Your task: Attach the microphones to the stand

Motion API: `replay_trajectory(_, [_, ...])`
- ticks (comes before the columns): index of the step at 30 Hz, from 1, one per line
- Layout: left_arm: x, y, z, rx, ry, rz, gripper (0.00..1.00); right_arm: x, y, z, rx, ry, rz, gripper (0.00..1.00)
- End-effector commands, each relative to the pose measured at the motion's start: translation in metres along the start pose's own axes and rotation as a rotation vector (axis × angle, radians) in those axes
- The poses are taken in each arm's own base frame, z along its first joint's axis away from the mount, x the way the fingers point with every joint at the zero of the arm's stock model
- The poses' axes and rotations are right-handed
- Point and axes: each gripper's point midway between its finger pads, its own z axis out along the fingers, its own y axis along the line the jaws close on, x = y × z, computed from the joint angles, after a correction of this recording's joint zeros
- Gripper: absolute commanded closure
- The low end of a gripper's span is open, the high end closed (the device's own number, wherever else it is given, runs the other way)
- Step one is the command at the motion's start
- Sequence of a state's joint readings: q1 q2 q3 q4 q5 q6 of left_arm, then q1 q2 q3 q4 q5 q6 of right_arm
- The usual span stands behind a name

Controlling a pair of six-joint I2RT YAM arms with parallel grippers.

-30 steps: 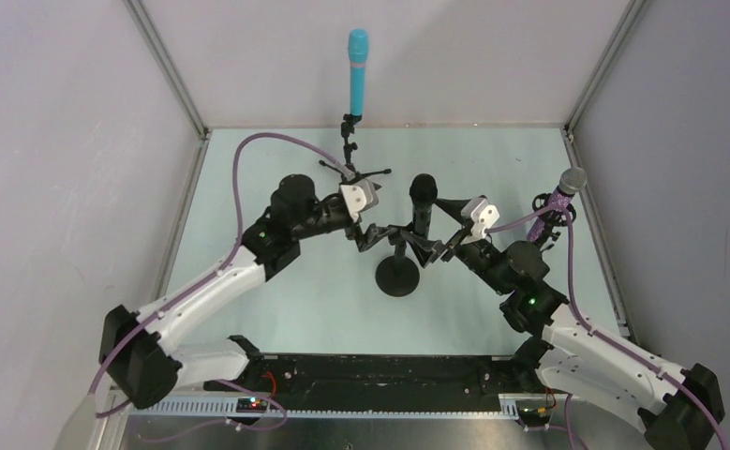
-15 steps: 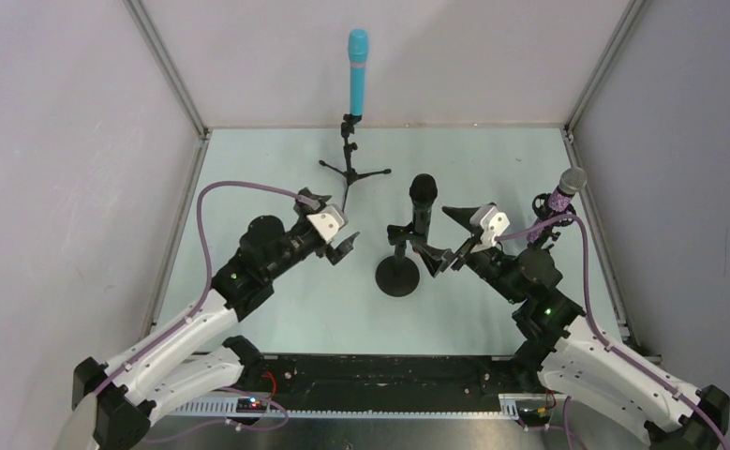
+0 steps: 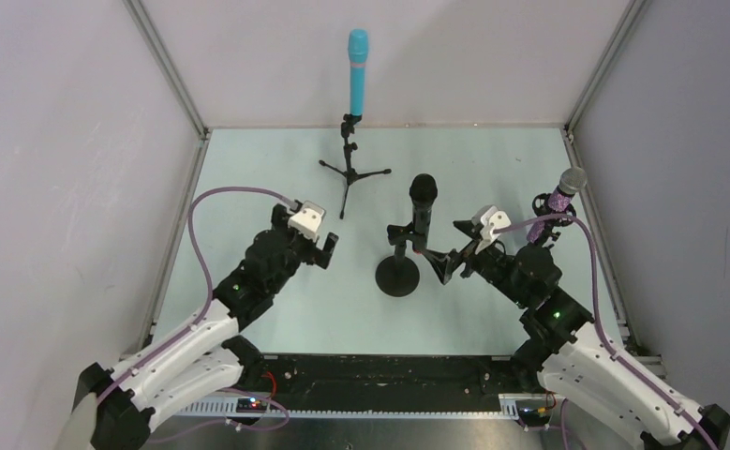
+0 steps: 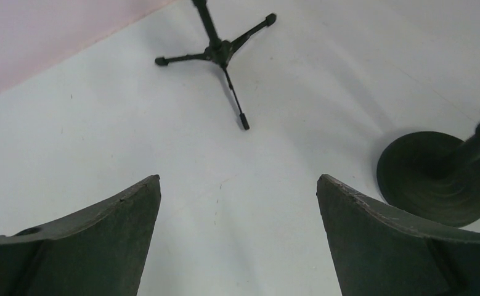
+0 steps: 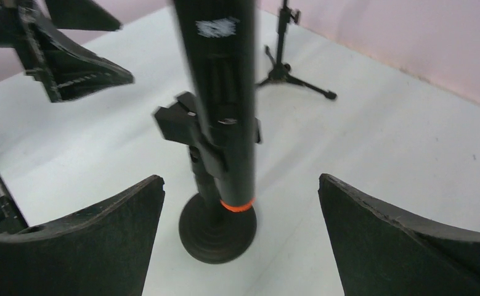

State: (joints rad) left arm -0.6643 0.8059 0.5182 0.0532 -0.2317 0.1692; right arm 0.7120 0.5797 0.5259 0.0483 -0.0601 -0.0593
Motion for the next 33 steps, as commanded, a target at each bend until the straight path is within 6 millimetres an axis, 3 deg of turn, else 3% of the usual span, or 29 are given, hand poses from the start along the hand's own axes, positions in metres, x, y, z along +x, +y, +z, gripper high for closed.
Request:
replay_trajectory(1, [0.008, 0.02, 0.004, -0.098, 0.015, -0.156, 0.0, 0.019, -0.016, 0.0, 0.047, 0.07, 0.111, 0.01])
replay_trajectory(6, [0.019, 0.053, 0.003, -0.188, 0.016, -0.287, 0.0, 0.059, -0.055, -0.006, 0.176, 0.189, 0.269, 0.01])
replay_trajectory(10, [0.029, 0.085, -0.004, -0.299, -0.029, -0.389, 0.0, 0.086, -0.097, -0.023, 0.351, 0.246, 0.334, 0.01])
replay_trajectory(15, [0.054, 0.125, -0.027, -0.505, -0.062, -0.392, 0.0, 0.1, -0.146, -0.039, 0.56, 0.176, 0.277, 0.03])
replay_trajectory(19, [0.063, 0.146, -0.042, -0.648, -0.119, -0.339, 0.0, 0.114, -0.162, -0.04, 0.615, 0.124, 0.191, 0.04])
replay_trajectory(20, [0.074, 0.148, -0.045, -0.678, -0.107, -0.329, 0.0, 0.108, -0.17, -0.04, 0.641, 0.086, 0.156, 0.04])
replay_trajectory(21, [0.069, 0.152, -0.046, -0.695, -0.143, -0.319, 0.0, 0.124, -0.171, -0.041, 0.653, 0.12, 0.157, 0.03])
replay_trajectory(22, [0.082, 0.152, -0.047, -0.715, -0.124, -0.314, 0.0, 0.122, -0.176, -0.041, 0.668, 0.093, 0.132, 0.02])
replay_trajectory(23, [0.075, 0.156, -0.049, -0.73, -0.171, -0.312, 0.0, 0.135, -0.178, -0.039, 0.671, 0.127, 0.133, 0.01])
replay_trajectory(24, [0.087, 0.155, -0.048, -0.737, -0.15, -0.304, 0.0, 0.132, -0.181, -0.037, 0.672, 0.112, 0.112, 0.01])
replay_trajectory(25, [0.081, 0.158, -0.049, -0.747, -0.191, -0.292, 0.0, 0.145, -0.183, -0.035, 0.675, 0.15, 0.116, 0.01])
replay_trajectory(26, [0.094, 0.157, -0.046, -0.748, -0.159, -0.276, 0.0, 0.139, -0.188, -0.032, 0.686, 0.128, 0.105, 0.01])
replay_trajectory(29, [0.094, 0.159, -0.037, -0.723, -0.15, -0.235, 0.0, 0.155, -0.199, -0.025, 0.711, 0.215, 0.124, 0.01])
replay_trajectory(33, [0.086, 0.163, -0.024, -0.677, -0.177, -0.212, 0.0, 0.156, -0.209, -0.015, 0.728, 0.242, 0.129, 0.01])
